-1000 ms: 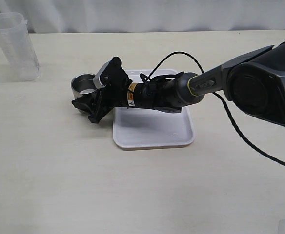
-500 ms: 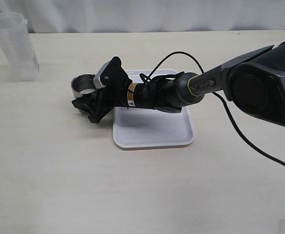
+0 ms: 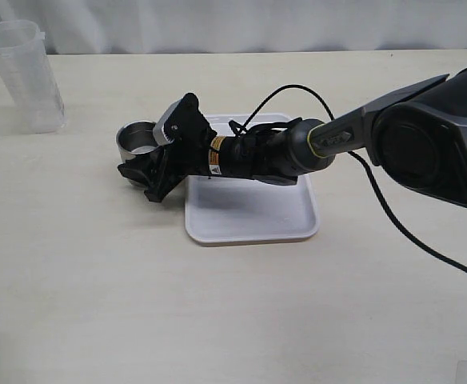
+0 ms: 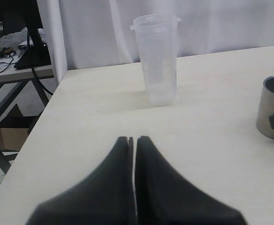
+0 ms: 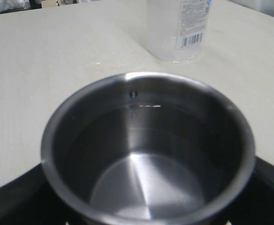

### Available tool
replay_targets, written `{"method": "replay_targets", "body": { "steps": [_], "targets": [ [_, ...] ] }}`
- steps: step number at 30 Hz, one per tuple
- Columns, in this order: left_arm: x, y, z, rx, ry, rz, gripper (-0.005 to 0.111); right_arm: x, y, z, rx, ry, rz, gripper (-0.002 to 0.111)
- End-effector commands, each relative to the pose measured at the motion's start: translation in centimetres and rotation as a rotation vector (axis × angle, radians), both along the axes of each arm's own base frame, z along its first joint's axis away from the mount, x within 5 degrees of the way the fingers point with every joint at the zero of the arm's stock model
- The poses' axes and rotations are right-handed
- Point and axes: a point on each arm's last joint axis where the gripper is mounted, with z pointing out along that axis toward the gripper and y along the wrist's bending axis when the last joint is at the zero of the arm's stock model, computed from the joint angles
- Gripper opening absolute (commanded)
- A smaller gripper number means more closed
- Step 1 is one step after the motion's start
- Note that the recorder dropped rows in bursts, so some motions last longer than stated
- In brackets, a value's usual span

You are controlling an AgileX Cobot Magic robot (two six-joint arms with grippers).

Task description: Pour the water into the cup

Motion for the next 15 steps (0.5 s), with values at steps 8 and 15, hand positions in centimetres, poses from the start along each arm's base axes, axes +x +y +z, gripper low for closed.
{"method": "replay_targets", "body": {
  "steps": [8,15],
  "targets": [
    [0.01,-0.02,0.03,-0.015,-0.012,0.001,0.000,0.16,-0.49,-0.67,-0.050,0.014,-0.020,0.004],
    [0.01,-0.02,0.03,-0.015,-0.012,0.001,0.000,0.16,-0.49,-0.67,-0.050,0.014,-0.020,0.004]
  ]
}}
